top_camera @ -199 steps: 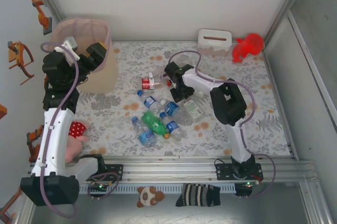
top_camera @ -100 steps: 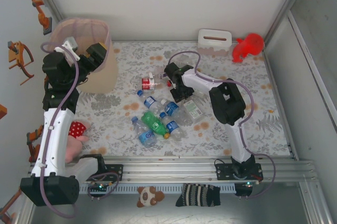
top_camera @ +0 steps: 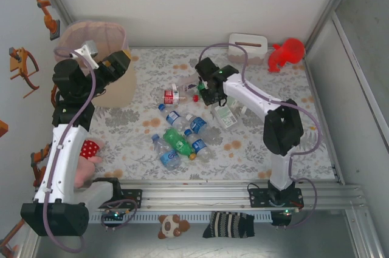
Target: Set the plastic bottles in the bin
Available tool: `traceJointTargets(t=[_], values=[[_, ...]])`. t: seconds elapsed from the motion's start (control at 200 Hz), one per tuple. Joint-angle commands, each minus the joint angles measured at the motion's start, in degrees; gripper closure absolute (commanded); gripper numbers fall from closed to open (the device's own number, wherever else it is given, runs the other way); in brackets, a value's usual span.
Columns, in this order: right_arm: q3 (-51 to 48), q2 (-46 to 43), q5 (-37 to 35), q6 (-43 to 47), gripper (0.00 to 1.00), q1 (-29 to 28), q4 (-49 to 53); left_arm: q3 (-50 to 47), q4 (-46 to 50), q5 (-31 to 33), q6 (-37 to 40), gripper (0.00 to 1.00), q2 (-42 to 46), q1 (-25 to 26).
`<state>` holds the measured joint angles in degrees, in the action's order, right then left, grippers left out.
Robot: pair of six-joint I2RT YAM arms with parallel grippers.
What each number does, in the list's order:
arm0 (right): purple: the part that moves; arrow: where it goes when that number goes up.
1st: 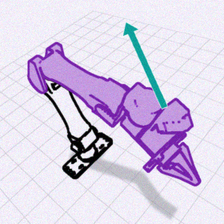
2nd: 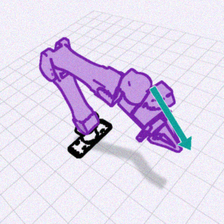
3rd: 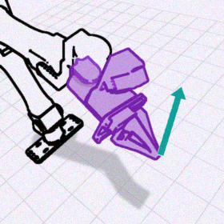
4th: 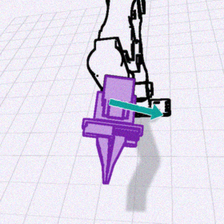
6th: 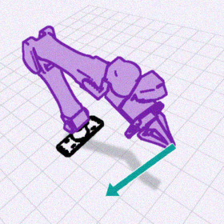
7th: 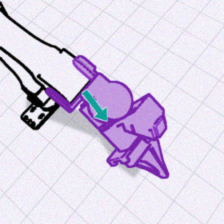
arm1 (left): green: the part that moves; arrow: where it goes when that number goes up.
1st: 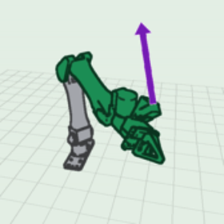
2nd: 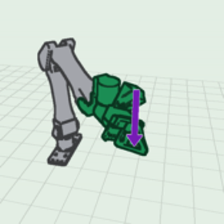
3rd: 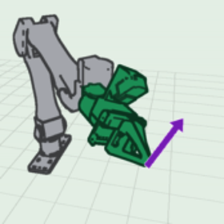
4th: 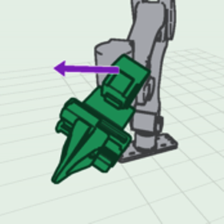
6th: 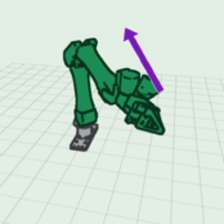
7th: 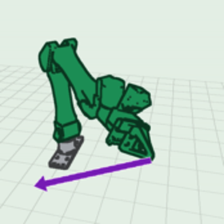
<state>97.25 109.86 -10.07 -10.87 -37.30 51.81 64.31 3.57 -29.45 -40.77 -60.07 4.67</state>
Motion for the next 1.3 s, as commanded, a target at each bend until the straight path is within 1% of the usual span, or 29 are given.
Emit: traceJointTargets(t=[0.0, 0.095, 0.245, 0.335, 0.521, 0.656, 0.866, 0.986, 1.132, 1.297], values=[[0.57, -5.41, -0.03, -1.93, 0.62, 0.21, 0.87, 1.07, -4.27, -2.91, 3.46, 0.26, -1.05, 2.43], [0.23, -9.28, 2.83, -2.72, 0.62, 0.21, -1.08, 1.57, -5.94, -4.21, 6.63, 0.25, -2.38, 5.55], [-1.03, -15.89, 9.79, -2.92, 0.62, 0.21, -5.84, 2.1, -10.72, -9.5, 11.09, 0.22, -5.06, 9.78], [-2.14, -20.4, 12.54, -2.84, 0.62, 0.21, -8.81, 2.41, -12.76, -11.36, 13.12, 0.2, -6.19, 12.36], [-5.85, -29.57, 18.04, -2.65, 0.63, 0.21, -16.68, 2.41, -17.33, -14.63, 17.19, 0.13, -7.29, 17.8], [-7.57, -34.25, 23.37, -2.83, 0.63, 0.21, -21.79, 3.26, -20.14, -17.71, 19.08, 0.08, -8.35, 21.33], [-8.72, -38.86, 31.68, -4.59, 0.64, 0.2, -28.9, 6.51, -19.43, -23.44, 24.23, 0.0, -10.16, 27.26], [-9.8, -40.85, 36.34, -6.18, 0.64, 0.21, -33.88, 8.89, -17.47, -26.54, 27.15, 0.02, -11.36, 30.83], [-10.07, -42.04, 42.65, -8.55, 0.65, 0.19, -38.74, 11.63, -12.01, -26.8, 32.71, 0.03, -12.56, 34.77], [-11.03, -43.86, 47.91, -11.05, 0.64, 0.21, -44.5, 13.19, -10.85, -25.51, 33.45, 0.03, -14.51, 37.32]])
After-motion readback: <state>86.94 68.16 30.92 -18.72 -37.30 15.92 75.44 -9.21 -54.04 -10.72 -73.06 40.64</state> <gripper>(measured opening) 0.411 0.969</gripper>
